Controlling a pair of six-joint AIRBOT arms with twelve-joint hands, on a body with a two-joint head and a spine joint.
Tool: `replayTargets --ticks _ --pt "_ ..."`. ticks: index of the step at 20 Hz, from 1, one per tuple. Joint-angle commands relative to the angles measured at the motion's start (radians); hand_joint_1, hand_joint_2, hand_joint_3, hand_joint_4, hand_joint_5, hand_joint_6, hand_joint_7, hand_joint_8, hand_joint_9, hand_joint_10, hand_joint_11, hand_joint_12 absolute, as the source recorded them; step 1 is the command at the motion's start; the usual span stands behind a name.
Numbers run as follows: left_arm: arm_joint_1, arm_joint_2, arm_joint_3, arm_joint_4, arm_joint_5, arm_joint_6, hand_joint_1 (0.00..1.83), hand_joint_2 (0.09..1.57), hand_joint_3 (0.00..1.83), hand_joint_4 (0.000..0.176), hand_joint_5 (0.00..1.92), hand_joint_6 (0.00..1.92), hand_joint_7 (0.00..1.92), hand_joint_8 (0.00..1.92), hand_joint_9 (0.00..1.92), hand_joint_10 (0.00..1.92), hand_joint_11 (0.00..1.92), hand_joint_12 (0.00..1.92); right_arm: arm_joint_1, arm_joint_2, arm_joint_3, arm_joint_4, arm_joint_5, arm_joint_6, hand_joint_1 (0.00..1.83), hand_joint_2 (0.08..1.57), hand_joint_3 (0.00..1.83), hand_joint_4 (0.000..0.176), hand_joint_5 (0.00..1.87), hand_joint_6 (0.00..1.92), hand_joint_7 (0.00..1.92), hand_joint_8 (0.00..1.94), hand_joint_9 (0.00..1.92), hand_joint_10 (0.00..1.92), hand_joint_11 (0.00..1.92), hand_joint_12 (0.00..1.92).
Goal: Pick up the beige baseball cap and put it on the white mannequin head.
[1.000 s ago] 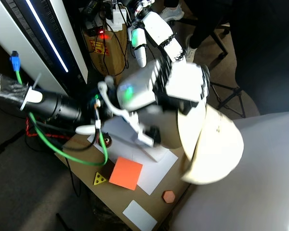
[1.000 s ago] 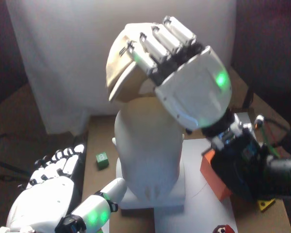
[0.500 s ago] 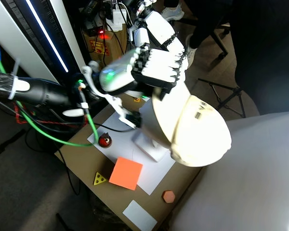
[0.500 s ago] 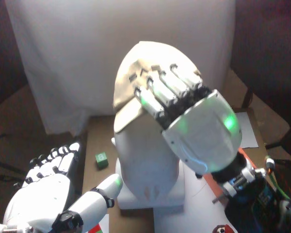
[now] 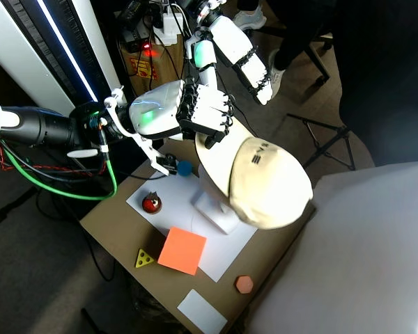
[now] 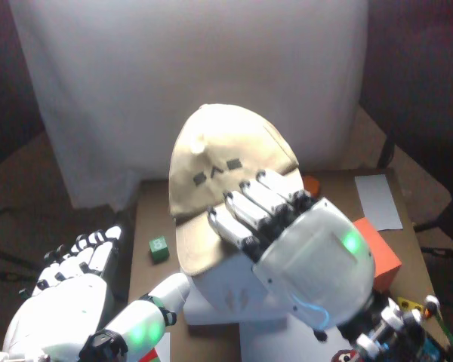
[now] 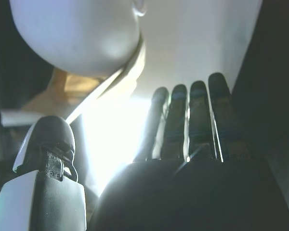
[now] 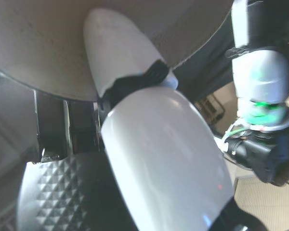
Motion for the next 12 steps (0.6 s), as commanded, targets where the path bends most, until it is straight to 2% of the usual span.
replayTargets --ticks 1,4,6,12 --pt "-0.001 0.002 0.002 0.063 -0.093 -0.007 0.00 1.10 0.00 0.000 0.04 0.00 0.03 0.00 0.03 0.00 0.00 0.33 -0.003 0.004 -0.011 -0.029 0.100 -0.014 1.47 1.18 0.00 0.000 0.72 1.13 0.80 1.15 0.82 1.34 0.79 1.73" --pt "0.000 0.003 0.000 0.063 -0.093 -0.007 0.00 1.10 0.00 0.000 0.04 0.00 0.03 0.00 0.03 0.00 0.00 0.33 -0.025 0.005 -0.040 0.034 0.083 -0.045 1.47 1.18 0.00 0.000 0.73 1.13 0.80 1.15 0.82 1.34 0.79 1.72" --pt "0.002 0.002 -0.001 0.063 -0.093 -0.007 0.00 1.10 0.00 0.000 0.04 0.00 0.03 0.00 0.02 0.00 0.00 0.26 -0.043 0.011 -0.062 0.094 0.049 -0.046 1.47 1.18 0.00 0.000 0.73 1.13 0.80 1.15 0.82 1.34 0.80 1.72" --pt "0.005 0.003 0.002 0.054 -0.093 -0.008 0.00 1.11 0.00 0.000 0.04 0.00 0.03 0.00 0.02 0.00 0.00 0.28 -0.054 0.015 -0.069 0.140 -0.045 -0.022 1.47 1.17 0.00 0.000 0.75 1.12 0.80 1.14 0.82 1.33 0.81 1.70"
